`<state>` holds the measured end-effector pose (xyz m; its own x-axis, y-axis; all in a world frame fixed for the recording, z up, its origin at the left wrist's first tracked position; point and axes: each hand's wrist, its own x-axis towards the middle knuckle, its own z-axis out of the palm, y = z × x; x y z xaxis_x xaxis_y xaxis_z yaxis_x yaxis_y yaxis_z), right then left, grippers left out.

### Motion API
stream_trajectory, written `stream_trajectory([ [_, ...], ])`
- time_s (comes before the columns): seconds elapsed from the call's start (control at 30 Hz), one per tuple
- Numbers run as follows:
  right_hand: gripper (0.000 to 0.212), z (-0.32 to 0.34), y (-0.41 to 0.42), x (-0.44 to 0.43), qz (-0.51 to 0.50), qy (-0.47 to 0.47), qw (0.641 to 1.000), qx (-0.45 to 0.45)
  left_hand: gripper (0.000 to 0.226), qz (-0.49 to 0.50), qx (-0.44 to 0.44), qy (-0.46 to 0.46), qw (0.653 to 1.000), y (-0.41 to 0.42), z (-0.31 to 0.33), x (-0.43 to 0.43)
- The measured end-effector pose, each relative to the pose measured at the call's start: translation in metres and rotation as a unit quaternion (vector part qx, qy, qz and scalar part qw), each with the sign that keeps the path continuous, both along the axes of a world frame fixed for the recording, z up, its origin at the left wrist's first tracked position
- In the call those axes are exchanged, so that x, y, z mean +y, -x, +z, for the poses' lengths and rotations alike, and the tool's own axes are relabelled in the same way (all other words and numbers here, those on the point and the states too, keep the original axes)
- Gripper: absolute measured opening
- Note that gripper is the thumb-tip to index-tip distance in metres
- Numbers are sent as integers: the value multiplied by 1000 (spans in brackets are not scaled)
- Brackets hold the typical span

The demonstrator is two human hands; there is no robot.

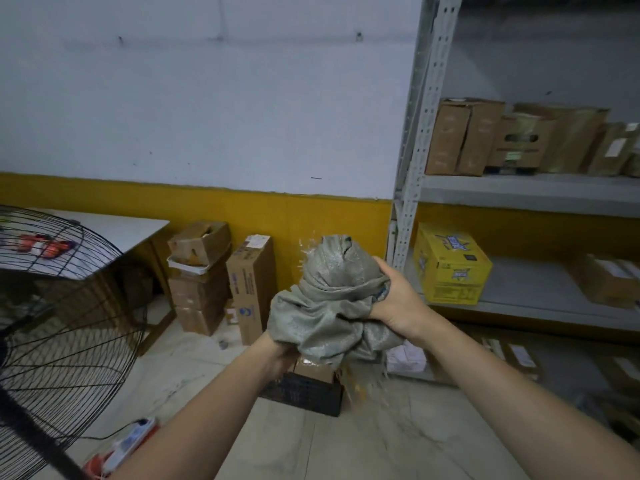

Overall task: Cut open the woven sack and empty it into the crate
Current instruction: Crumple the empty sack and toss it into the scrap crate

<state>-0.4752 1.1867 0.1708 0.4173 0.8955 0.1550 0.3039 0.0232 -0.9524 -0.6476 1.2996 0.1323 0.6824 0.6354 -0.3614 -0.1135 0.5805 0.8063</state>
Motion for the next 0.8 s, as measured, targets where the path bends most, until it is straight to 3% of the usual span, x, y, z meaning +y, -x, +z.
stream_trajectory([
  [0.03,92,1,-4,1,-21,-1,1000,-21,11,-49,20,-28,998,4,0,8],
  [0.1,74,6,-10,4,-78,-27,995,-51,43,-79,32,-106,991,12,-8,29],
  [0.23,59,3,-16,15,-167,-67,982,-65,55,-105,-48,-91,989,14,3,45],
  [0.37,52,-11,-1,32,-195,-65,969,-133,96,-171,-63,-188,965,-14,16,29],
  [0.47,45,-13,10,40,-141,-70,984,-84,115,-119,-95,-188,970,-31,12,28],
  [0.57,34,-18,20,48,-105,-35,989,-96,107,-65,-145,-156,975,-32,9,34],
  [0.7,39,-24,42,62,-56,-23,996,-64,60,32,-117,-103,987,-30,0,36],
  [0.8,35,-32,58,77,-27,-16,998,-60,64,87,-110,-43,989,-24,-13,46],
])
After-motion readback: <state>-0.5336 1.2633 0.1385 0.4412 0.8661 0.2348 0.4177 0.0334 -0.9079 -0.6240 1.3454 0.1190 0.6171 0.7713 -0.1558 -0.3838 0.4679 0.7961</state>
